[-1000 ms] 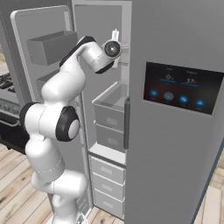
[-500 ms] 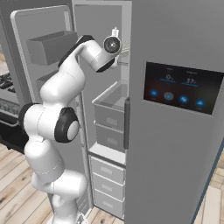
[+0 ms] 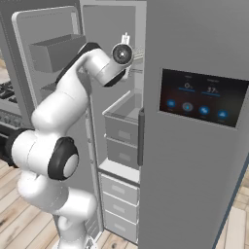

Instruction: The ice cube tray has been filled with water. Take the tray and place it in the freezer to make ice. Close the freezer door after placing the tray.

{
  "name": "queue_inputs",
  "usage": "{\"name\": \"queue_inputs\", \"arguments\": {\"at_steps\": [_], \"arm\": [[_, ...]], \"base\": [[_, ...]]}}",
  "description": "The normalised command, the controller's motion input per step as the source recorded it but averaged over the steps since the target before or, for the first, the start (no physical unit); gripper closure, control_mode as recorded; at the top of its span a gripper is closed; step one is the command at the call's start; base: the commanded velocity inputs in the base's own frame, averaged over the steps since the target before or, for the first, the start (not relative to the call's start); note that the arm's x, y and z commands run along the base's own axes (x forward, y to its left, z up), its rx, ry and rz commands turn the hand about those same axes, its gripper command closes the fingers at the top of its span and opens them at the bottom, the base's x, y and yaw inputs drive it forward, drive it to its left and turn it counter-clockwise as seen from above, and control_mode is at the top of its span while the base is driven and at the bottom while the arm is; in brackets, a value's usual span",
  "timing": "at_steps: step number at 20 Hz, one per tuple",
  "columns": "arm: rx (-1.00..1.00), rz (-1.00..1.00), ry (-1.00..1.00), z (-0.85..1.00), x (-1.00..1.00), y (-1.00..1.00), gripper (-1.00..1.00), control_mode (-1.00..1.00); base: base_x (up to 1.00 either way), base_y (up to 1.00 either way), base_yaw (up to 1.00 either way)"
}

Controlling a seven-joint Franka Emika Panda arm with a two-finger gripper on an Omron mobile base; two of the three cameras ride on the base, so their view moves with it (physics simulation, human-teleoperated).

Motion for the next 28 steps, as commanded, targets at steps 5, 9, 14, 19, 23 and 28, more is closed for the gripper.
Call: {"name": "queue_inputs", "arguments": {"at_steps": [5,9,14,19,23,28], "arm": [[-0.03,0.00,-0.01,0.00,-1.00,0.19,-1.00,-1.00],[-0.03,0.00,-0.05,0.01,-1.00,0.21,-1.00,-1.00],[0.00,0.00,0.01,0.22,-1.00,0.03,-1.00,-1.00],[0.00,0.00,0.11,0.22,-1.00,0.00,-1.00,-1.00],[0.00,0.00,0.17,0.18,-0.92,0.00,-1.00,-1.00],[0.00,0.00,0.12,0.03,-0.76,0.00,-1.00,-1.00]], "base": [[0.00,0.00,0.00],[0.00,0.00,0.00],[0.00,0.00,0.00],[0.00,0.00,0.00],[0.00,0.00,0.00],[0.00,0.00,0.00]]}}
